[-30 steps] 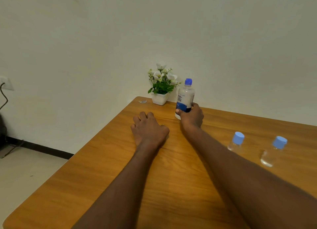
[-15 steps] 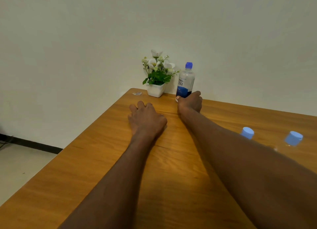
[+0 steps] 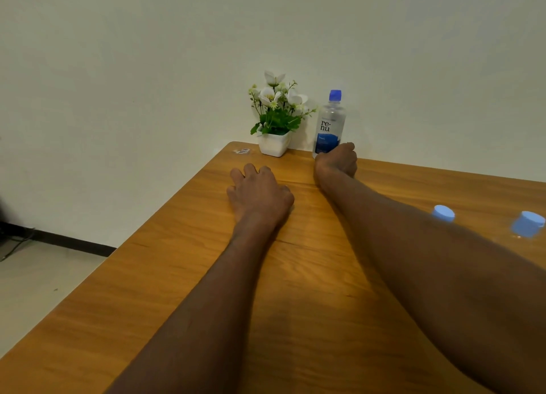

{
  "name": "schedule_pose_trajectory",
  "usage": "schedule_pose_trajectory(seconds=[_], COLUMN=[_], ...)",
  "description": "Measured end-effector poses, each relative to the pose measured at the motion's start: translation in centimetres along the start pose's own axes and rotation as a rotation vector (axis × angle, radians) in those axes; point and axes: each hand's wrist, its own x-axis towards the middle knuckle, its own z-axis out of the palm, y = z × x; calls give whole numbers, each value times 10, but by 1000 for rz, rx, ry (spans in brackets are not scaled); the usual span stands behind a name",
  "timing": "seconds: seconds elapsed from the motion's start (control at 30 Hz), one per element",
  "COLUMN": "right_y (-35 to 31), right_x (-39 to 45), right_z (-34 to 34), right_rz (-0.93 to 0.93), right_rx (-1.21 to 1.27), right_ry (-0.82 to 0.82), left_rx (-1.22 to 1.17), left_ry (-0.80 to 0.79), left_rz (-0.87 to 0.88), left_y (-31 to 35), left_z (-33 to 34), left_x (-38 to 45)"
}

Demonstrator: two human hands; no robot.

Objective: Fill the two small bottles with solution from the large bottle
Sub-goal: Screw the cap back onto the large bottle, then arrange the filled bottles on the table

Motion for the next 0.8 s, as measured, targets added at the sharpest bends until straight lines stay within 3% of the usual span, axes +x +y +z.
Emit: schedule_pose_trajectory(seconds=[0.23, 0.37, 0.67, 0.8], right_y=[-1, -2, 6, 30], right_x=[-5, -13, -99, -152], right_z=[-4, -12, -72, -138], right_rz=[34, 5, -322, -525], right_rx=[-9, -115, -197, -93], right_ry=[22, -56, -350, -330], left_rx=[-3, -40, -234, -464], left_ry=[-3, -7, 161, 206], left_rz=[-11, -33, 85, 55], left_y=[5, 5, 7, 18], left_z=[0, 0, -22, -30], left_x=[-1, 1, -28, -70])
